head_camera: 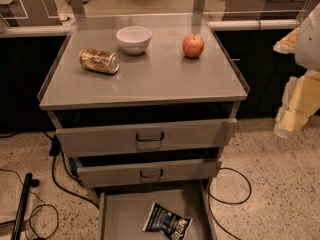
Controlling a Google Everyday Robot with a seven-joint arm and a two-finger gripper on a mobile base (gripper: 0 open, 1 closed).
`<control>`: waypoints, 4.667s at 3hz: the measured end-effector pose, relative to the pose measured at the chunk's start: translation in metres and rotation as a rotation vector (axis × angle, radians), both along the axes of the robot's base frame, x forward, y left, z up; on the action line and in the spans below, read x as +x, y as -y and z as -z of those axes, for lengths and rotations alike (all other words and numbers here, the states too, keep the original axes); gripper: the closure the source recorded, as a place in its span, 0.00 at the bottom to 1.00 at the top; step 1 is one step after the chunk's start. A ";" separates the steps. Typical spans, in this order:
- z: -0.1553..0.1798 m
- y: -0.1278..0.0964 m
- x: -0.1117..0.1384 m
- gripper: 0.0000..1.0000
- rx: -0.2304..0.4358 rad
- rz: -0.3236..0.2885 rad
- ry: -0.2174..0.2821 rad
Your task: Pick blue chip bag from bottom drawer and place on counter
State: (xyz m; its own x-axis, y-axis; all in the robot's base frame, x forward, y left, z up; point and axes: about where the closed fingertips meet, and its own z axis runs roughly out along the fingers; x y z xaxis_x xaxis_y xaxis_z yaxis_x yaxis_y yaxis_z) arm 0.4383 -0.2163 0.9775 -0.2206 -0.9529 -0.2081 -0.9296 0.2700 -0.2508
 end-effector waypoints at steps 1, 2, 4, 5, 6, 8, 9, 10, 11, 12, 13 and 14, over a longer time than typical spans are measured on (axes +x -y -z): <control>-0.001 0.000 -0.001 0.00 0.001 0.004 0.010; 0.023 -0.006 -0.013 0.00 0.027 -0.002 -0.006; 0.096 -0.012 -0.044 0.00 0.137 -0.030 -0.053; 0.141 -0.023 -0.057 0.00 0.281 -0.089 -0.024; 0.177 -0.024 -0.061 0.00 0.328 -0.128 -0.011; 0.199 -0.040 -0.062 0.00 0.322 -0.143 -0.062; 0.246 -0.048 -0.068 0.00 0.350 -0.126 -0.124; 0.297 -0.049 -0.076 0.00 0.391 -0.105 -0.169; 0.340 -0.046 -0.085 0.00 0.438 -0.093 -0.200; 0.380 -0.043 -0.089 0.00 0.489 -0.086 -0.207; 0.446 -0.048 -0.052 0.00 0.557 -0.094 -0.199; 0.448 -0.050 -0.052 0.00 0.553 -0.093 -0.201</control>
Offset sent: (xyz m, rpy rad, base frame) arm -0.0244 0.0088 -0.0522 0.0470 0.0448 0.0055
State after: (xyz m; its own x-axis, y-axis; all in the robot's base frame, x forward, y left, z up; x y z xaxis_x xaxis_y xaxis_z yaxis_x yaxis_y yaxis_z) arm 0.3859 -0.1663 0.5298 -0.2276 -0.7325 -0.6416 -0.9704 0.2250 0.0874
